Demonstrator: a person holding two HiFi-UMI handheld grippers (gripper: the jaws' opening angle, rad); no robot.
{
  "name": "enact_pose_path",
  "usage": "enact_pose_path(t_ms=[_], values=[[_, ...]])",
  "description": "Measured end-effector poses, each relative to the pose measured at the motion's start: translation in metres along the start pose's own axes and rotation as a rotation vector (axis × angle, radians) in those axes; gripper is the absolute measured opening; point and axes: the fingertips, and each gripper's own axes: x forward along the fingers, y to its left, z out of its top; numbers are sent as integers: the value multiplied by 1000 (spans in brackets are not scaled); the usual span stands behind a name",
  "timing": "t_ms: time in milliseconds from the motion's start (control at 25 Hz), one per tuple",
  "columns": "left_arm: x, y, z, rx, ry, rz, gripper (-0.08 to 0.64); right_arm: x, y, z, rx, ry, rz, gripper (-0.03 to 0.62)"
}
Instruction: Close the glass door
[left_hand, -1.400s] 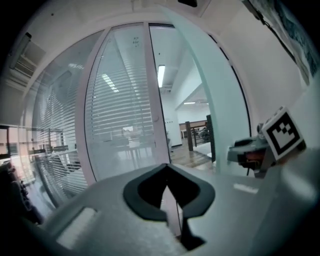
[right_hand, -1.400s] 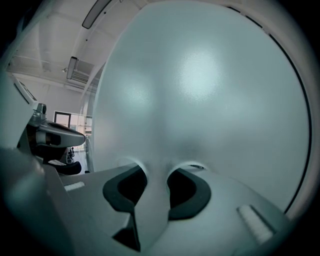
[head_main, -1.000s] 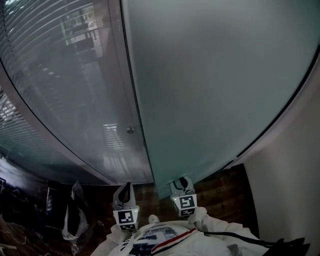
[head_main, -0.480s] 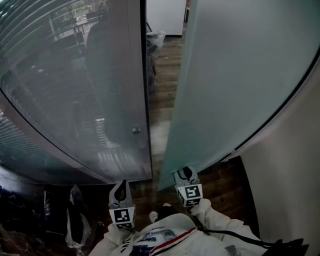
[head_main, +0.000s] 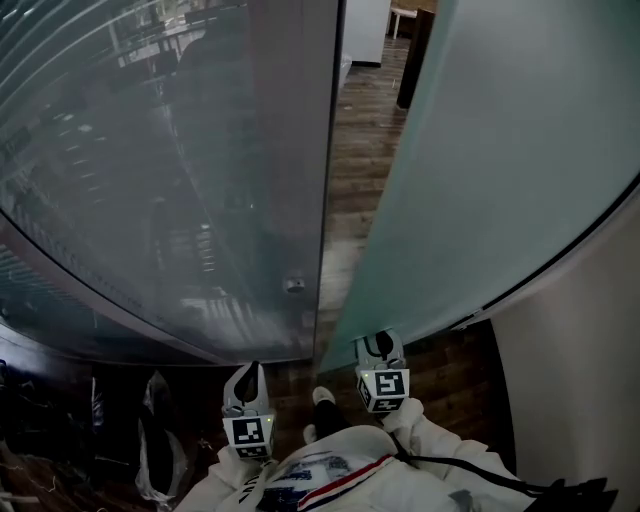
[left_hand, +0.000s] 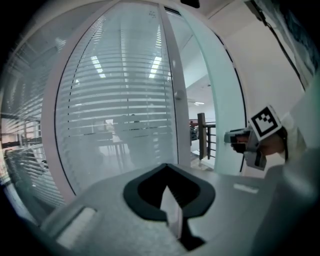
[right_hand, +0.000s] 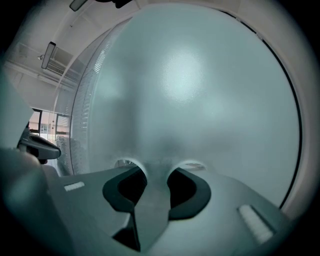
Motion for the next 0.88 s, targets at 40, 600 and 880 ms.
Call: enact_pose_path(t_ms=[40,600,880], values=[[3,2,3,4,-2,-2,2,6,0,1,0,-1,-3,115],[39,29,20,0,-1,40,0,61,-7,4,8,17,-28,115],[45,31,22,0,4,66,2,79,-10,10,8,12,-28,117]])
